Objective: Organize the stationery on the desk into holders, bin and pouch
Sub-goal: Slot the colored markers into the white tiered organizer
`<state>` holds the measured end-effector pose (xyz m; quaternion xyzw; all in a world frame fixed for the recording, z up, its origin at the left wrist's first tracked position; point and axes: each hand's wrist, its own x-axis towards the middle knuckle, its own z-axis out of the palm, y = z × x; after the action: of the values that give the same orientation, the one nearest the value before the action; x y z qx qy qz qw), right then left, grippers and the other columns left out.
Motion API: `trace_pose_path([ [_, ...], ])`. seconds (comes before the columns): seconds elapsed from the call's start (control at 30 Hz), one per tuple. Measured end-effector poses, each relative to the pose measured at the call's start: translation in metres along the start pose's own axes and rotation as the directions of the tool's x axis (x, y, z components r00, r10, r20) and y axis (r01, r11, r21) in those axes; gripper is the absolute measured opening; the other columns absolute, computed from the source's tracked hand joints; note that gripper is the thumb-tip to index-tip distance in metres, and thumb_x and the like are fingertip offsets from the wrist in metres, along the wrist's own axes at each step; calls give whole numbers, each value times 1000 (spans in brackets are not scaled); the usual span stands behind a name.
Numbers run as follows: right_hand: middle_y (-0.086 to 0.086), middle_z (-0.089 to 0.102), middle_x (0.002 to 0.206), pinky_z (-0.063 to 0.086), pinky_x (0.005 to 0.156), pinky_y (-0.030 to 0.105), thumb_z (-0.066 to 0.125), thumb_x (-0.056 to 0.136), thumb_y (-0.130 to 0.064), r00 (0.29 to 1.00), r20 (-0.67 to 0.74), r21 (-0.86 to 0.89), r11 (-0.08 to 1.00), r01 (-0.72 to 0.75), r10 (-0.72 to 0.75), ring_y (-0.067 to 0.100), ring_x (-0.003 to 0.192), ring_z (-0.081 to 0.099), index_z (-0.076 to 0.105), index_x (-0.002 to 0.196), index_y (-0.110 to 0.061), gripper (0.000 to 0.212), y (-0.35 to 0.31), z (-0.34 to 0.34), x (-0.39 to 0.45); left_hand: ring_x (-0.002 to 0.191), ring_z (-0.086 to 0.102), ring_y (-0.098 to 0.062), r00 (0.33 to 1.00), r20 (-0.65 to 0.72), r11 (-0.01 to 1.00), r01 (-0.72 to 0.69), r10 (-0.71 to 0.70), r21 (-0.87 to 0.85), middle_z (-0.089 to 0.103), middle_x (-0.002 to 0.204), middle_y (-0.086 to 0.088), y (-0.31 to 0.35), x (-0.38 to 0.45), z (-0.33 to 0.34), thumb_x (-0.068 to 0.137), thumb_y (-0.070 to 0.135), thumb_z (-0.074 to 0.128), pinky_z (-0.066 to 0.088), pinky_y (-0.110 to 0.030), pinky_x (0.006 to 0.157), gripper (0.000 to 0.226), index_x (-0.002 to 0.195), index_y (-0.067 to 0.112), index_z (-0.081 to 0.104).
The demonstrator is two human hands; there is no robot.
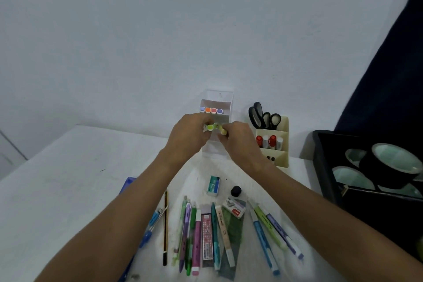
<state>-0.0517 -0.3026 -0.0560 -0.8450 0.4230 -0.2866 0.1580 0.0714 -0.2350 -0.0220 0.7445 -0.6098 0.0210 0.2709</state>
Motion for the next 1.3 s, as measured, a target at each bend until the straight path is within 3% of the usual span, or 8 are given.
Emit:
trace_pose_path([
  [0.13, 11, 69, 89, 41, 66, 22, 58, 93, -19, 999, 16, 44, 999, -30, 29, 15, 70, 55, 71, 96, -6, 18, 1, 2, 10, 96, 66, -22, 1000, 7, 1000, -12, 12, -9, 70, 111, -5, -4, 7, 7, 91, 21, 61, 48, -27, 87, 23, 112, 16, 68],
  [0.27, 14, 69, 90, 35, 59, 16, 54, 95, -14, 1000, 15, 36, 999, -8, 7, 15, 68, 53, 69, 97, -3, 18, 0, 2, 18, 98, 66, -22, 1000, -2, 1000, -30, 30, 7, 70, 113, -4, -8, 16, 14, 90, 23, 64, 48, -26, 91, 24, 113, 18, 69],
  [0.37, 14, 69, 97, 39, 68, 20, 52, 96, -12, 999, 38, 29, 999, -24, 23, 18, 74, 57, 68, 104, -3, 20, -1, 5, 22, 104, 65, -23, 999, -6, 999, -40, 40, 11, 68, 118, -4, -13, 20, 19, 89, 24, 64, 48, -30, 95, 30, 119, 20, 66],
  [0.47, 13, 69, 98, 44, 72, 21, 53, 95, -10, 998, 60, 17, 1000, -24, 23, 24, 83, 65, 68, 104, -4, 19, 1, 13, 25, 96, 67, -23, 999, 17, 999, -28, 28, 28, 70, 112, -4, -18, 23, 25, 91, 25, 61, 51, -29, 88, 28, 118, 21, 66],
  [0.63, 10, 70, 85, 50, 64, 27, 51, 94, -12, 999, 33, -48, 999, -25, 26, 22, 70, 63, 69, 90, -9, 19, 5, 24, 31, 84, 66, -22, 999, 50, 999, -11, 8, 52, 72, 101, -4, -24, 28, 34, 91, 25, 56, 46, -24, 71, 23, 109, 19, 69],
  [0.77, 8, 70, 85, 53, 66, 30, 51, 94, -17, 999, 19, -63, 997, -49, 50, 21, 70, 63, 69, 91, -12, 19, 7, 25, 34, 84, 67, -22, 999, 50, 998, -7, 4, 61, 72, 102, -4, -27, 34, 39, 93, 27, 55, 51, -27, 76, 23, 110, 19, 68],
  [1.13, 11, 68, 90, 43, 63, 27, 46, 96, -11, 998, 29, -96, 994, -55, 58, 24, 76, 62, 67, 94, -8, 21, 13, 33, 36, 88, 68, -26, 999, 16, 998, 51, -51, 49, 71, 104, -7, -26, 42, 56, 94, 25, 53, 54, -32, 81, 23, 112, 16, 65],
  [1.3, 13, 67, 90, 54, 70, 33, 46, 94, -7, 998, 64, -107, 994, -17, 24, 25, 75, 63, 65, 94, -7, 19, 11, 31, 36, 84, 68, -25, 999, -8, 993, 54, -53, 103, 71, 100, -7, -23, 41, 59, 95, 25, 50, 54, -32, 77, 22, 108, 16, 66],
])
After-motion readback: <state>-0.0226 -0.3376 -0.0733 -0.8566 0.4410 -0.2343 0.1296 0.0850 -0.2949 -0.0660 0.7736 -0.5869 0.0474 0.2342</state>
